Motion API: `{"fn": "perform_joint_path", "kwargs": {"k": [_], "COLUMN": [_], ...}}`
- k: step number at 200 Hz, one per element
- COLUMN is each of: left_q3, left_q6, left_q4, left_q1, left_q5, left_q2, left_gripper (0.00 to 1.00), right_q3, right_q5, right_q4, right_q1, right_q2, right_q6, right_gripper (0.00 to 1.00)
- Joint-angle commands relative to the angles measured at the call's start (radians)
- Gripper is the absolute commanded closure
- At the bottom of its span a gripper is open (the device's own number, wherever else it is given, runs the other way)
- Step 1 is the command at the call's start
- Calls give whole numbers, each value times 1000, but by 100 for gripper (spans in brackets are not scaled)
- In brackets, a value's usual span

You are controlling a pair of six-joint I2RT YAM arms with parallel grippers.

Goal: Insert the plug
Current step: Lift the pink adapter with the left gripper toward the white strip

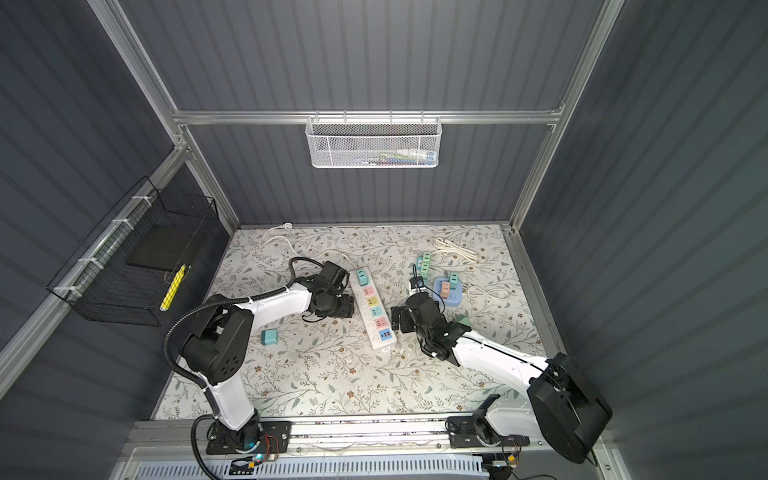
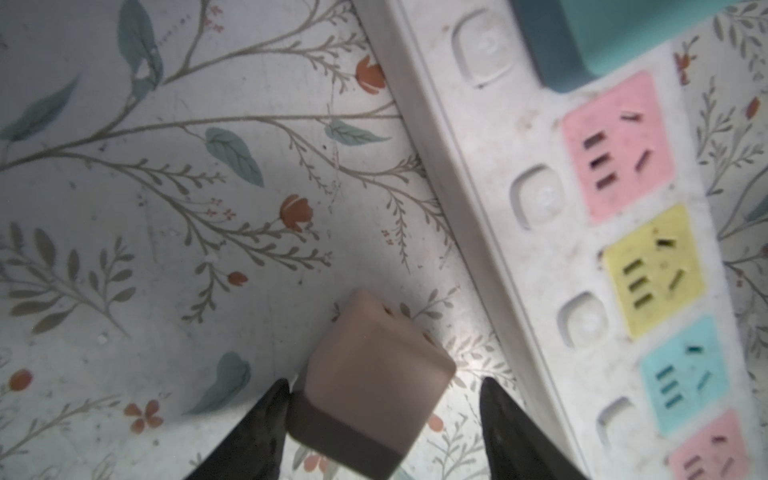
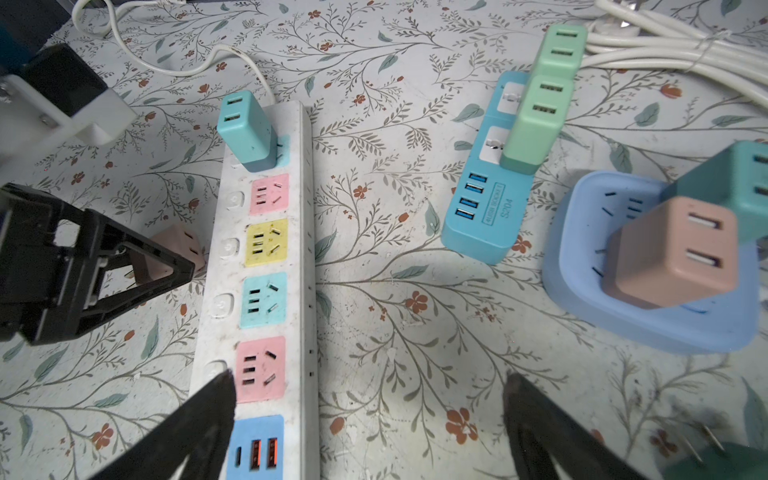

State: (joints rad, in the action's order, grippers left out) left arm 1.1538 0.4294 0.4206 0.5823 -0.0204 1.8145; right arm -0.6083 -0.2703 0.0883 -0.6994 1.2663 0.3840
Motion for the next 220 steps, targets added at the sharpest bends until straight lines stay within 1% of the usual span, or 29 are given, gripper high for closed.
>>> {"fn": "perform_joint_path", "kwargs": {"k": [1, 33, 47, 85, 112, 143, 182, 199, 220], "left_q3": [-14, 39, 72, 133, 172, 190, 136, 123, 90], "left_q6": [21, -64, -118, -254, -287, -261, -218, -219, -227], "left_q4": [26, 135, 177, 215, 221, 221, 190, 180, 135], "left_q1": [10, 13, 13, 14, 14, 14, 14, 14, 20], "left_q5": [15, -146, -187, -155, -133, -122, -113, -119, -127], "left_q2": [-44, -6, 25, 69, 101, 140, 140, 137, 93], "left_gripper": [28, 28, 29, 32, 33, 43, 49, 60, 68], "right_q3": [-25, -26, -27, -27, -27, -29, -25, -28, -29], "right_q5": [-15, -13, -13, -17, -19, -22, -26, -25, -27], "right_q4": [-5, -7, -8, -12, -12, -17, -18, -16, -19], "right_q1": [-3, -5, -6, -9, -11, -11, -13, -15, -15], "right_q2": [-4, -5, -6, -12, -10, -14, -25, -21, -18], "right_q6": [-10, -10, -10, -11, -13, -14, -14, -14, -17], "right_gripper": [1, 1, 1, 1, 1, 1, 1, 1, 1]}}
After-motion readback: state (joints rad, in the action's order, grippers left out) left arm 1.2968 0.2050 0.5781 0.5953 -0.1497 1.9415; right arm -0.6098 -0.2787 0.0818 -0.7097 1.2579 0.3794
